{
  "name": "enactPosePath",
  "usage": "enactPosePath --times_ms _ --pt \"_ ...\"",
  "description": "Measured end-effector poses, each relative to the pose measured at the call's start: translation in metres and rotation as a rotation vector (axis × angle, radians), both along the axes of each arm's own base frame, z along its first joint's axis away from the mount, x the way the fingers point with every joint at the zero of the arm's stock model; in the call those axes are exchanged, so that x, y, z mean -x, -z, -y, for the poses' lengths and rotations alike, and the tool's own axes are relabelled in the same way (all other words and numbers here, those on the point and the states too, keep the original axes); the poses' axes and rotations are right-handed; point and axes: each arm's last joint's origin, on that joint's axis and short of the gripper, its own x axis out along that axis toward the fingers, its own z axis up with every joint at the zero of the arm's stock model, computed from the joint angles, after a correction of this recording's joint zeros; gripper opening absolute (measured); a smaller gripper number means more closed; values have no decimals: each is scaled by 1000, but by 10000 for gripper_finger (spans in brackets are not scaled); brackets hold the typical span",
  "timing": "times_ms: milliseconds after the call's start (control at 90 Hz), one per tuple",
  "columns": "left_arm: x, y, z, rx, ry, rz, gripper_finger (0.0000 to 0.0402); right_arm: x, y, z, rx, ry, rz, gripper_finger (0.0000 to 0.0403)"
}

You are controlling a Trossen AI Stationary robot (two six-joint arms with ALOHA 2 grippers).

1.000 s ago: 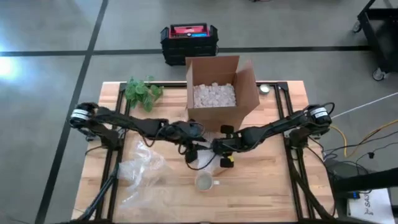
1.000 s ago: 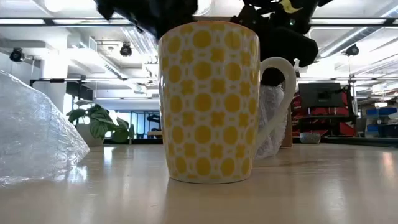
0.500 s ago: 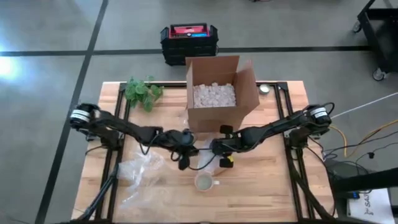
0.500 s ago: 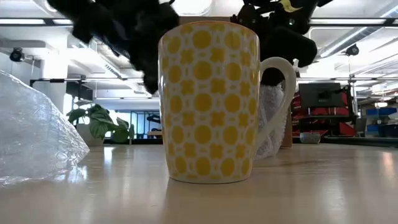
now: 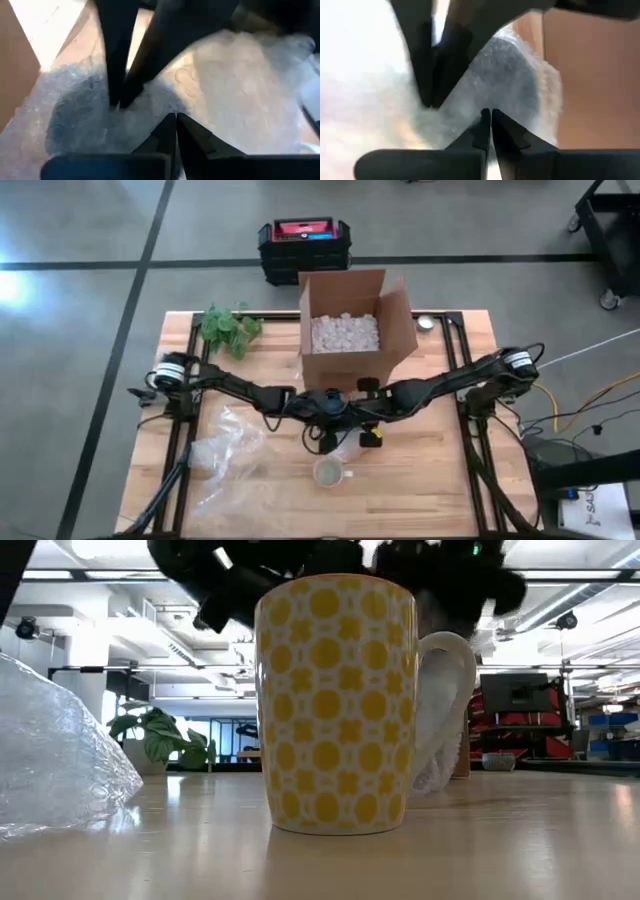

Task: Wrap mug
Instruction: Wrap the purple mug with bubble wrap

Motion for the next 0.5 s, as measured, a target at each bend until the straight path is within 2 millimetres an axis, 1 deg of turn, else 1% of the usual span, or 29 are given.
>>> enactPosePath --times_ms 67,133,278,367,444,500 --pt "0 0 -1 -1 -5 -4 2 5 -12 1 -2 -1 4 2" --pt "1 0 -1 -10 -24 -6 1 5 -21 0 -48 -14 51 2" --pt "1 0 -2 -17 -37 -12 1 3 -26 -6 -136 -59 97 2" --pt "2 0 -3 -11 -46 -16 1 -3 -19 -11 -174 -99 119 2" --pt "2 0 -3 -7 -49 -16 1 -6 -5 -12 -173 -108 85 2" --pt "2 0 -3 -6 -49 -16 1 -8 8 -10 -149 -91 50 2"
